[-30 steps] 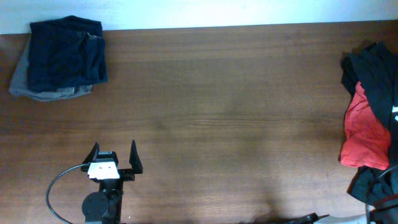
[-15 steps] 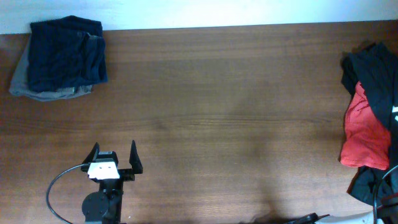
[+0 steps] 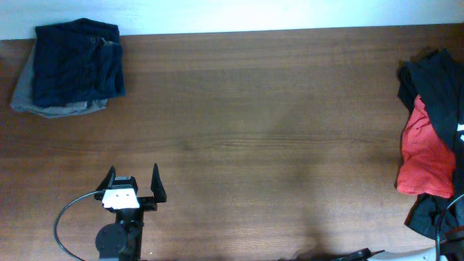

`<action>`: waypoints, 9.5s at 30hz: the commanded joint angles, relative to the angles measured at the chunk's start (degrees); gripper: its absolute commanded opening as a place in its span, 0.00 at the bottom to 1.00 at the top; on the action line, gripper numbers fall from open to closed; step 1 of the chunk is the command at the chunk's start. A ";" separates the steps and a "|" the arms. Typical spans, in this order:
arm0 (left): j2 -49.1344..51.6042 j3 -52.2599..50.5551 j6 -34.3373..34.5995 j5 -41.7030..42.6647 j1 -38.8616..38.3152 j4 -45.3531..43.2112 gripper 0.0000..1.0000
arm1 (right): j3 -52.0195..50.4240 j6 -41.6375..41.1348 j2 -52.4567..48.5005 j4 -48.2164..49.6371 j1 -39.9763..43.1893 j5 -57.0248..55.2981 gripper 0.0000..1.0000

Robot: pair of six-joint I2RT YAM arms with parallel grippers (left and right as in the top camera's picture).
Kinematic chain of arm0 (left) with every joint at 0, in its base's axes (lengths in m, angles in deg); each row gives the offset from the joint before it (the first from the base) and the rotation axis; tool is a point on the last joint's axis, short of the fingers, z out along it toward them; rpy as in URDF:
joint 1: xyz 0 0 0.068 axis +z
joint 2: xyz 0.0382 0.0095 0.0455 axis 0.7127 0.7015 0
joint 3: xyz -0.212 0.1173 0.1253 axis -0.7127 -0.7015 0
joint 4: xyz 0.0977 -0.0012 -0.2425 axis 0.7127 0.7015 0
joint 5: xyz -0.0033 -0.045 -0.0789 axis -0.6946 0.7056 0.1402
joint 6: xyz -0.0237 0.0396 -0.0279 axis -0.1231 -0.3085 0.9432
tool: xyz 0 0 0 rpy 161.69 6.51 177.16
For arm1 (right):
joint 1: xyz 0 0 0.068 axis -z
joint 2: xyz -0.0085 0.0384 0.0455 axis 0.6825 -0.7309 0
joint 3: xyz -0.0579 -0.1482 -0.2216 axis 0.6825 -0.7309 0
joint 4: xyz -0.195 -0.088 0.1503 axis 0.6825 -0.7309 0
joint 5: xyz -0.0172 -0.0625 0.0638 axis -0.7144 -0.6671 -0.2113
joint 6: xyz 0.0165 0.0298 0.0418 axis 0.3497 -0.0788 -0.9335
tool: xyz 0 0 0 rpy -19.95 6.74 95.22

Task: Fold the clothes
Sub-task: 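Reach the right gripper to the clothes pile and grasp the dark green shirt, then pull the dark green shirt left onto the table center with the right gripper, then drag the shirt upward and release it with the right gripper, then grasp the shirt's left edge with the left gripper, right edge with right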

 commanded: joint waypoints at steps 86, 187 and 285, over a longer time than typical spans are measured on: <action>-0.37 -0.28 0.55 -0.42 -0.17 0.02 0.99 | 4.57 -26.40 4.09 -4.46 -85.24 24.50 0.67; -0.37 -0.28 0.55 -0.42 -0.17 0.02 0.99 | 24.04 -30.91 -11.45 -9.46 -112.39 24.41 0.04; -0.37 -0.26 0.39 1.55 -0.17 -2.25 0.99 | 39.93 -56.06 -6.23 -69.85 -70.55 -11.61 0.99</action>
